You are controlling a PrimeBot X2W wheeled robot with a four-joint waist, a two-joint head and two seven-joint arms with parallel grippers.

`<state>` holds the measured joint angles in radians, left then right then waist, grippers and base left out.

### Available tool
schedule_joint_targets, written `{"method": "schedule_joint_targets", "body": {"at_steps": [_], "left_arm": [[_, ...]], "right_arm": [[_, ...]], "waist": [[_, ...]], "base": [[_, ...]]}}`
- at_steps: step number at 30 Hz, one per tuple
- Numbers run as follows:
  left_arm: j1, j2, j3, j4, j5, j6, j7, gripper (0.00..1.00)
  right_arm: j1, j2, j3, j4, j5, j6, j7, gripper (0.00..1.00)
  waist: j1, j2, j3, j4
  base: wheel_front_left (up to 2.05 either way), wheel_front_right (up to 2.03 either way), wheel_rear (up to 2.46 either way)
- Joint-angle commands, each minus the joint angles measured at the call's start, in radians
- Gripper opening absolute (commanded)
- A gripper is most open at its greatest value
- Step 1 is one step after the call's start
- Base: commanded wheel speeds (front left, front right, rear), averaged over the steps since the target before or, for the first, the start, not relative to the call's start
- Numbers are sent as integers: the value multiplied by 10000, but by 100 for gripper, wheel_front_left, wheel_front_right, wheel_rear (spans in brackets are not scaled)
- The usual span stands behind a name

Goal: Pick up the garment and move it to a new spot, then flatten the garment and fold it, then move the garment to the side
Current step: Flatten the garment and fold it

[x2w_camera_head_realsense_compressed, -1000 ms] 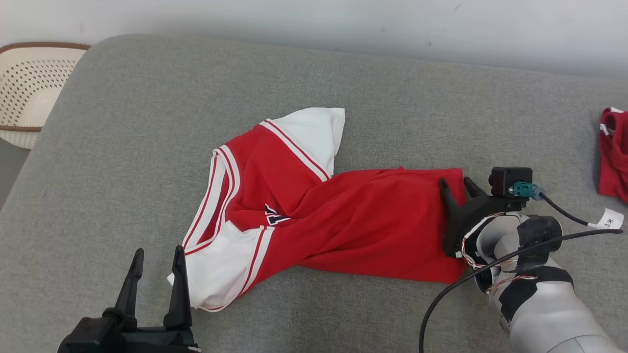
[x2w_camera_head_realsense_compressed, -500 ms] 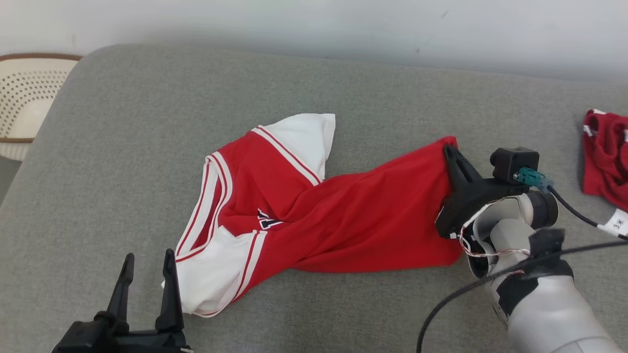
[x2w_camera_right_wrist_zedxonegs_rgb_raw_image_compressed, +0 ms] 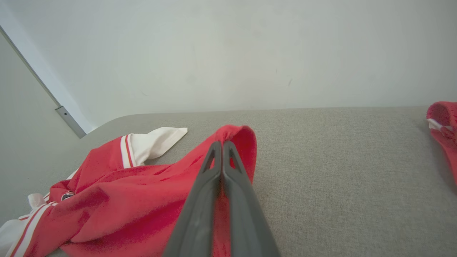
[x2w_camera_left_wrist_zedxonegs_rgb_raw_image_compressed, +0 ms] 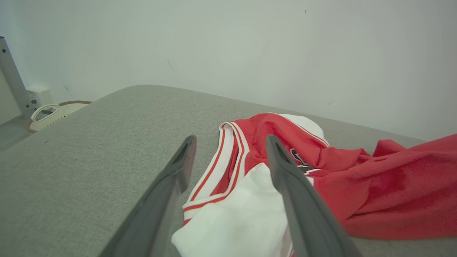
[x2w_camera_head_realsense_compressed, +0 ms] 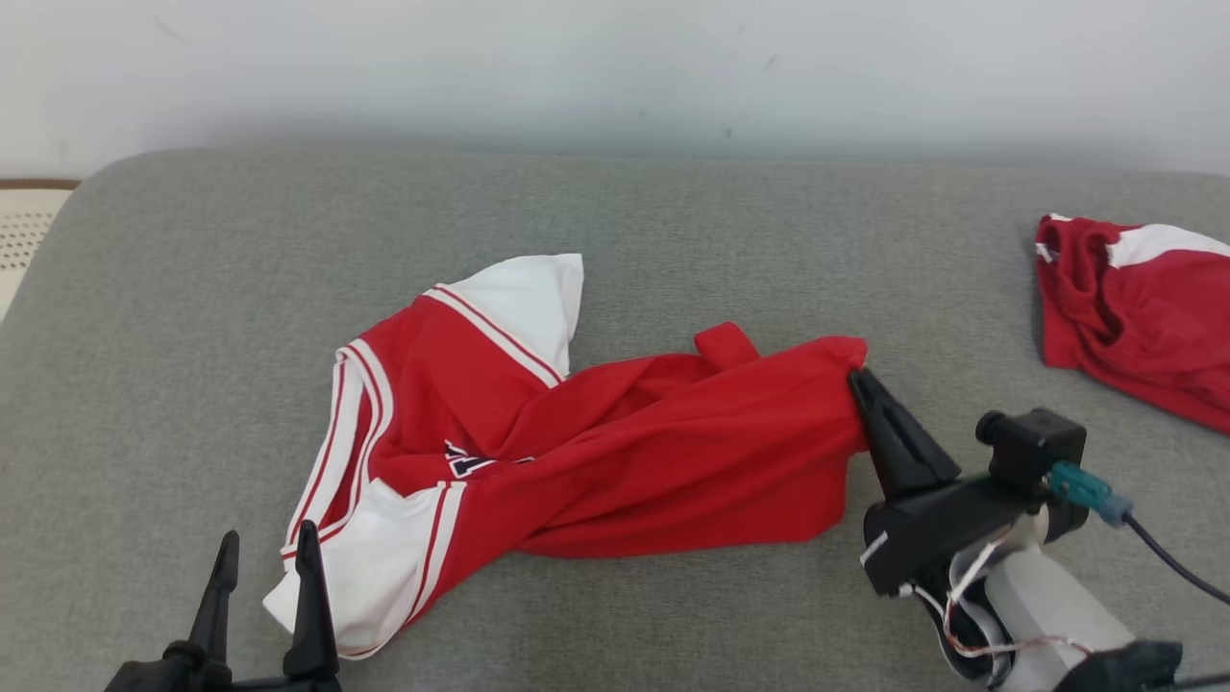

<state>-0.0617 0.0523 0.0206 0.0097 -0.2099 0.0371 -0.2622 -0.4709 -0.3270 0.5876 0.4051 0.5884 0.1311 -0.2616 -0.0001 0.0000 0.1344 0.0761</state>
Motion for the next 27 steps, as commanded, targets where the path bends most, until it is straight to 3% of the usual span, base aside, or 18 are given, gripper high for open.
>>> {"method": "schedule_joint_targets", "body": {"at_steps": [1,18,27], "left_arm": [[146,10,56,-1,-2,11,-49,100],[440,-9,248,23,17,6,-49,100],[449,-10,308,35,-1,-28,-49,100]], "right_arm": [[236,-129,130,-252,105,-8,-33,0],[2705,-1038,1199,-2588,1083,-8,-30,0],[3507,-1934,2162,-3403,2310,-8,747,0]], "waist": [[1,0,-63,-174],[1,0,-283,-636],[1,0,-294,-755]], "base": [[0,0,0],[0,0,0],[0,0,0]]}}
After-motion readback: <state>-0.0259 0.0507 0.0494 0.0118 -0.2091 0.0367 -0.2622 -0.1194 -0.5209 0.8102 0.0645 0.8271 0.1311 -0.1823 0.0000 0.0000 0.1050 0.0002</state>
